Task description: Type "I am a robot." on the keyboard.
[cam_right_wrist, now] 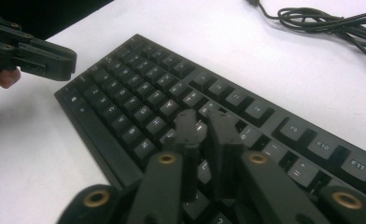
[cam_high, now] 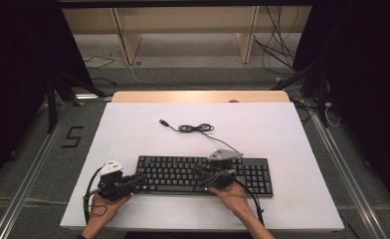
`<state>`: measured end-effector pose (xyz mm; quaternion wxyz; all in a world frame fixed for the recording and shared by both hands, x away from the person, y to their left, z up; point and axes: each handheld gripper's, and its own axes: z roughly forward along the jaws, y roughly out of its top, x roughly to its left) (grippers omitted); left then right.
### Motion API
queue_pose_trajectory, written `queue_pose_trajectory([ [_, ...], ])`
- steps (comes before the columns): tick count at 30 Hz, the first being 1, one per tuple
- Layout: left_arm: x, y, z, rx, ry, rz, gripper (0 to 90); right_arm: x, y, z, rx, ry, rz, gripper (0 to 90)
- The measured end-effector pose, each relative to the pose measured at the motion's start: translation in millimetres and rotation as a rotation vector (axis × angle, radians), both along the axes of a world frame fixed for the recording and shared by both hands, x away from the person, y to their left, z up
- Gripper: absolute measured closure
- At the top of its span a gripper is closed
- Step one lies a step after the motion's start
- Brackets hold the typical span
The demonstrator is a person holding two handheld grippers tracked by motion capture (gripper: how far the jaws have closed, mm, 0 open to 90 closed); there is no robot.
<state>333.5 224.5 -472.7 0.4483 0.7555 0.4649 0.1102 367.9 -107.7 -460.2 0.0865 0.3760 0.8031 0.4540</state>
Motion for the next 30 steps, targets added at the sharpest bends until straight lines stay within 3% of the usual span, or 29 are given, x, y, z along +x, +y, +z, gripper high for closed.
queue_pose_trajectory([
  [8,2.0,1.2,-2.2,0.03,0.01,-0.002,88.4,5.8,12.3,-4.4,-0.024,0.015,0.004,90.0],
  [30,5.6,2.8,-5.2,0.06,0.042,-0.002,88.9,17.3,29.1,-14.4,-0.064,0.038,-0.006,90.0],
])
